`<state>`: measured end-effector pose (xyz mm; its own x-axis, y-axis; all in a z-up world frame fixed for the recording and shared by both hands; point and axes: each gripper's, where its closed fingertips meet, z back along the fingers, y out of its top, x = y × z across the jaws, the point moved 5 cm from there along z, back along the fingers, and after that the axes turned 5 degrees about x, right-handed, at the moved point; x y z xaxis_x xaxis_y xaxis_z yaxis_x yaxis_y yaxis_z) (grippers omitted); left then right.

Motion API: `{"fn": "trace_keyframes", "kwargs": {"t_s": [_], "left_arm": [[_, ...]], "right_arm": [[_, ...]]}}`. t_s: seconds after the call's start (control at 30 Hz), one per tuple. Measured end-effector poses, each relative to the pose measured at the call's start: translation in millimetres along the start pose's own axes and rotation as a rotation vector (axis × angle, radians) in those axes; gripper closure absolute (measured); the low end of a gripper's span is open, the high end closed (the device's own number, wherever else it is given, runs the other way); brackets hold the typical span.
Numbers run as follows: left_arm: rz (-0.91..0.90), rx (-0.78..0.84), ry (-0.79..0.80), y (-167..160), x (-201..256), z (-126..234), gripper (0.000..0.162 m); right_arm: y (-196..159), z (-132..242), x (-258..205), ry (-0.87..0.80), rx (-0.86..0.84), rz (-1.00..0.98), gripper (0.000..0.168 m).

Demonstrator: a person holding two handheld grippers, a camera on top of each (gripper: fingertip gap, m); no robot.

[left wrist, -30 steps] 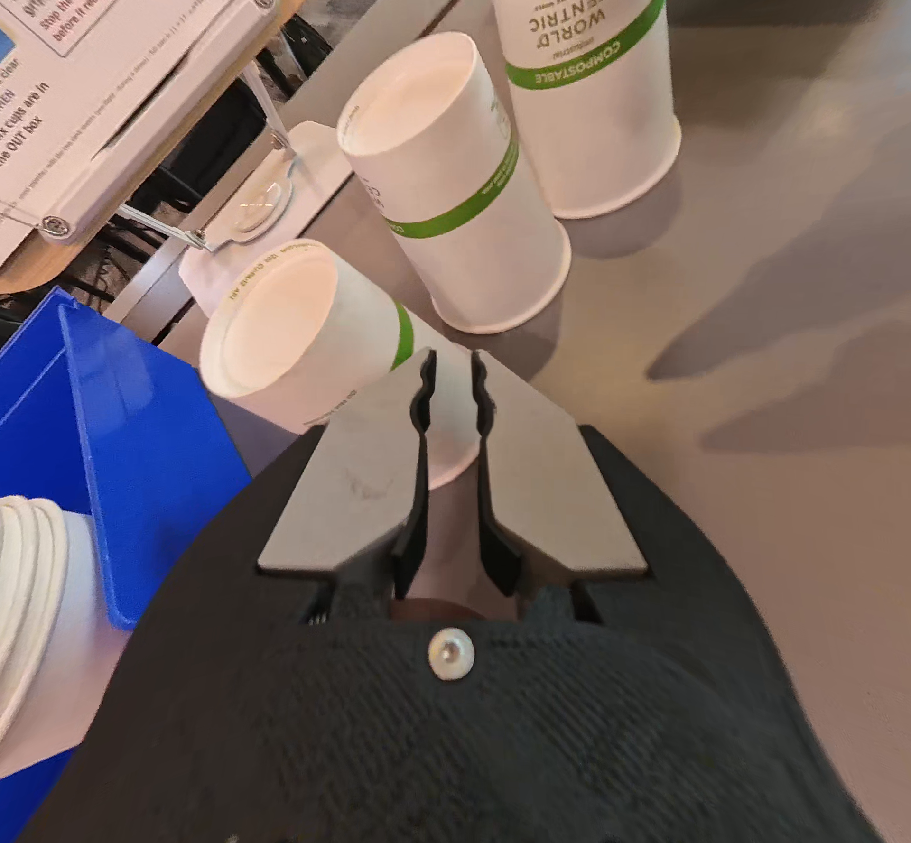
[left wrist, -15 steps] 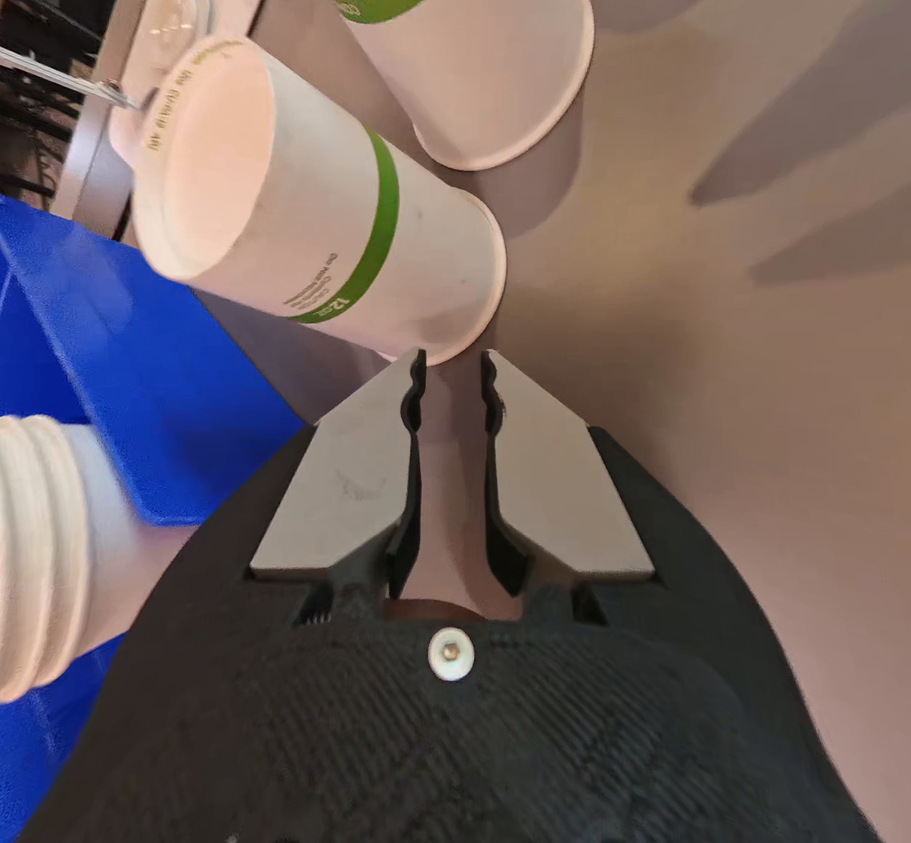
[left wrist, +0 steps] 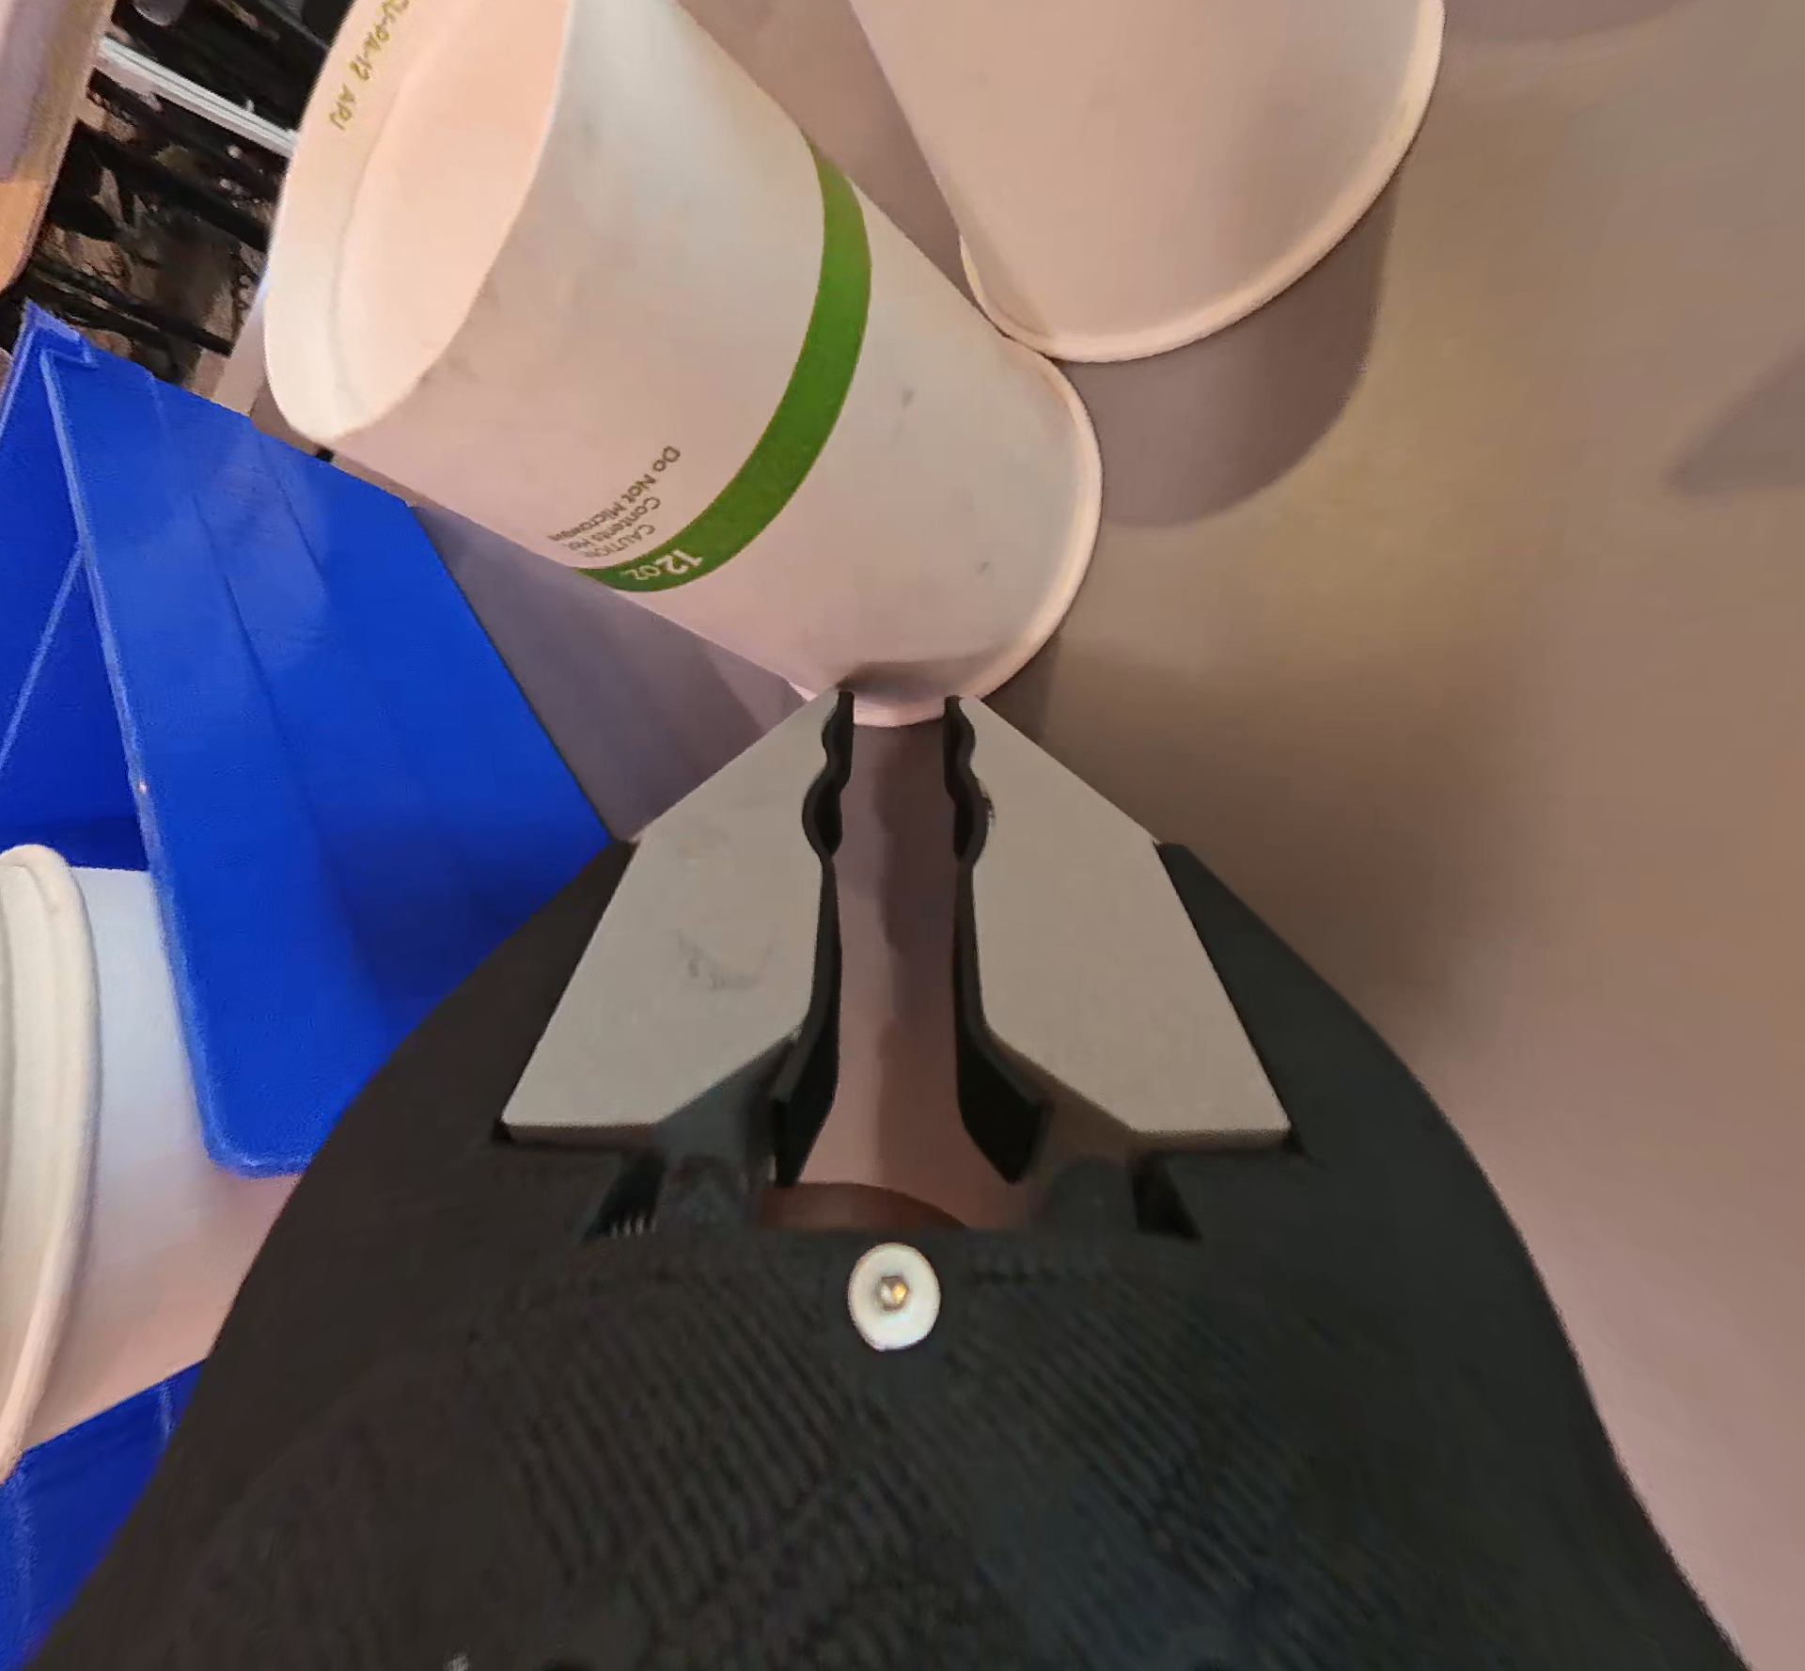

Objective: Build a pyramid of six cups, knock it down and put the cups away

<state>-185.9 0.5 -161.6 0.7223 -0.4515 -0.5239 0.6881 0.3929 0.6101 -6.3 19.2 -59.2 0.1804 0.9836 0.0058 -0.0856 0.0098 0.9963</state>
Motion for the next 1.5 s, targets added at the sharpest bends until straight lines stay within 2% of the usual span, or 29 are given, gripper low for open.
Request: {"fn": "trace_keyframes", "kwargs": {"t_s": [0.2, 0.37, 0.47, 0.6, 0.63, 0.7, 0.73, 0.87, 1.03, 1.17, 1.23, 1.5], "left_arm": [[0.024, -0.013, -0.003, -6.6, -1.6, -5.2, 0.147], [0.033, 0.008, -0.021, -0.4, -2.4, 5.7, 0.139], [0.052, 0.065, -0.09, 12.7, -1.9, 31.1, 0.138], [0.133, 0.245, -0.038, 30.4, -34.4, 79.4, 0.138], [0.163, 0.287, 0.0, 30.3, -47.8, 90.4, 0.14], [0.211, 0.347, 0.092, 22.7, -75.5, 106.3, 0.157], [0.23, 0.357, 0.131, 16.1, -87.1, 110.3, 0.159], [0.294, 0.309, 0.177, -9.9, -111.9, 108.3, 0.147], [0.285, 0.273, 0.127, -17.5, -110.5, 93.9, 0.145], [0.275, 0.268, 0.124, -17.0, -109.0, 90.0, 0.15], [0.274, 0.267, 0.12, -17.4, -109.1, 89.7, 0.159], [0.244, 0.286, 0.168, -14.9, -116.8, 95.9, 0.161]], "right_arm": [[-2.1, -0.6, 1.5, -0.003, -0.005, -0.006, 0.142], [-2.0, -0.4, 2.0, -0.005, -0.003, -0.006, 0.142], [-1.7, -0.1, 2.1, -0.007, 0.0, -0.004, 0.143], [-3.7, -1.0, 3.0, -0.006, -0.005, -0.011, 0.142], [-4.1, -1.3, 3.1, -0.007, -0.007, -0.01, 0.142], [-4.7, -2.0, 2.6, -0.007, -0.008, -0.008, 0.142], [-4.9, -2.4, 2.2, -0.007, -0.009, -0.007, 0.142], [-6.3, -3.6, 1.8, -0.007, -0.017, 0.0, 0.142], [-8.4, -3.9, 3.3, -0.009, -0.024, -0.007, 0.142], [-9.2, -4.3, 3.1, -0.006, -0.026, -0.009, 0.142], [-8.9, -4.5, 2.4, -0.006, -0.026, -0.006, 0.142], [-13.2, -7.0, 2.1, -0.004, -0.043, -0.006, 0.143]]}}
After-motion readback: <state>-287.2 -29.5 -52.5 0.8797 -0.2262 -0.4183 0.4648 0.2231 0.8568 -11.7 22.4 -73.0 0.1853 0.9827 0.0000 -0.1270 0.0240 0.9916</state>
